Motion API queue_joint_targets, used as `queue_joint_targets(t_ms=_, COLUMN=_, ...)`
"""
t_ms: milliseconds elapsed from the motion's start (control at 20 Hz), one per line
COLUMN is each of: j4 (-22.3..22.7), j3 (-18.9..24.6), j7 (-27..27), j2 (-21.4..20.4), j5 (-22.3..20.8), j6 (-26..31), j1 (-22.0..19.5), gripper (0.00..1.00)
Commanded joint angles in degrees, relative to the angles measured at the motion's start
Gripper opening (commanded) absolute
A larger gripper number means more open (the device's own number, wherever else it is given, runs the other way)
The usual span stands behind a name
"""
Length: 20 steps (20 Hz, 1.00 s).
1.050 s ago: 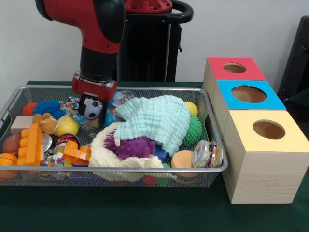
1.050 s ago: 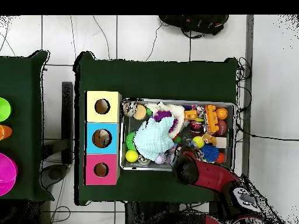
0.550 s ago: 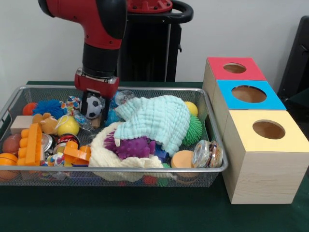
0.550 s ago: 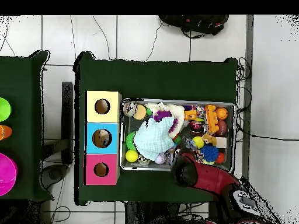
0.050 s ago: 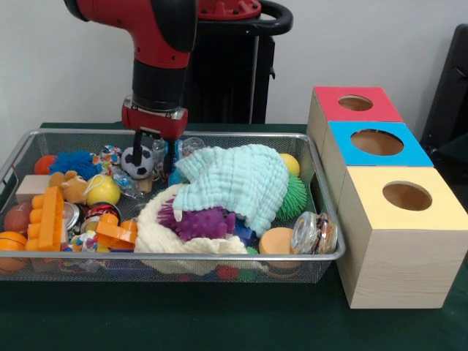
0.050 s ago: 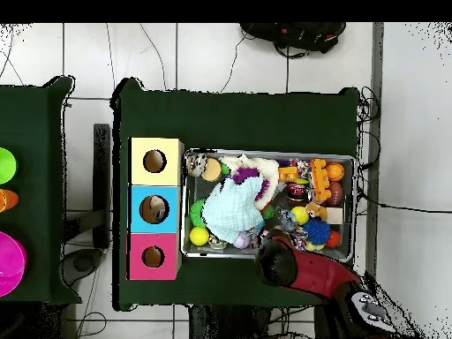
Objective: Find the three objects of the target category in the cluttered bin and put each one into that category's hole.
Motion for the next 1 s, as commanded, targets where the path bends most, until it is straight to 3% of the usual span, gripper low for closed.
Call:
queue_joint_targets(t_ms=50, j4=-6.9, j3=10.8, j7=-0.2, j2=5.6, j5=-0.9, j6=8.6, j1=-3.2, gripper=1.0)
queue_joint_targets(t_ms=250, j4=-13.9, j3=17.5, j7=-8.6, j2=8.5, j5=-5.1, j6=12.1, j1=-7.3, gripper=1.0)
queue_joint_targets(t_ms=350, j4=-14.3, j3=20.3, j7=-13.3, j2=7.4, j5=-7.9, j6=15.6, j1=-7.9, gripper=1.0)
queue_joint_targets(t_ms=550, j4=-15.3, j3=22.8, j7=-17.6, j2=5.8, j5=-11.4, j6=21.4, j1=-6.9, gripper=1.0)
queue_joint_targets(t_ms=850, j4=-21.7, j3=32.3, j7=-32.6, j2=7.2, j5=-16.3, j6=38.2, j1=-8.8, gripper=1.0)
queue_joint_targets(t_ms=1000, j4=-22.3, j3=33.4, j7=-33.1, j2=7.3, j5=-17.0, j6=40.8, j1=-9.0, gripper=1.0)
